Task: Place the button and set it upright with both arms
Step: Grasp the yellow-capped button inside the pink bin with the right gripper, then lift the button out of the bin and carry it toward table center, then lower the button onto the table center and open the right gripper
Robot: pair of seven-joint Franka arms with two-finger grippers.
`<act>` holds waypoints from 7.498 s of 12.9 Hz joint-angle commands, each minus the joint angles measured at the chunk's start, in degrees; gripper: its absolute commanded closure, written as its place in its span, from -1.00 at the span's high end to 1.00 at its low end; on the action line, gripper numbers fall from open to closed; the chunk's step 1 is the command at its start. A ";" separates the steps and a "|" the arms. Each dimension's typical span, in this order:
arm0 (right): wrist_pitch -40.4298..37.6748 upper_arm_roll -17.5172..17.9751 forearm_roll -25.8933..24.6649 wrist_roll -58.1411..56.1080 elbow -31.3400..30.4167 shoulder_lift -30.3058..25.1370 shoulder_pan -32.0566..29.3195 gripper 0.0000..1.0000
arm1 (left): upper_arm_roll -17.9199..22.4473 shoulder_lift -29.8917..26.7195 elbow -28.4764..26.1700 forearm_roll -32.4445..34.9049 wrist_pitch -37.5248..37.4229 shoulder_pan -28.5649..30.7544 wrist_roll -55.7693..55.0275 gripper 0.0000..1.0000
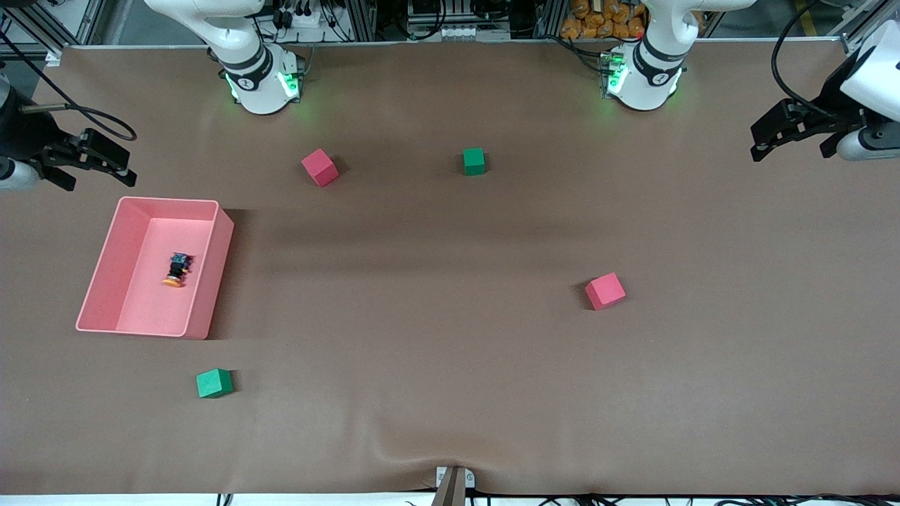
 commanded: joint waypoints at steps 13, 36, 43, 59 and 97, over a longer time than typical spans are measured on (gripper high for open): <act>-0.35 -1.33 -6.23 -3.10 1.44 15.23 -7.86 1.00 | -0.19 1.00 1.16 1.13 -0.60 0.13 1.11 1.00; 38.59 -1.25 -5.70 -7.23 -18.06 33.62 -14.28 1.00 | -0.28 0.91 1.16 1.04 2.22 0.04 1.02 1.00; 41.31 -1.16 -5.61 -11.88 -19.04 35.64 -15.78 -0.60 | -0.19 1.87 1.07 1.04 2.39 0.22 0.93 1.00; 1.24 0.07 -4.82 0.46 15.23 34.94 -2.01 -1.00 | -0.99 5.48 1.16 1.39 5.12 -1.19 0.93 1.00; 9.98 -9.16 1.77 38.82 22.18 39.44 31.79 1.00 | -3.01 27.08 1.07 -7.30 7.75 -17.25 -17.25 1.00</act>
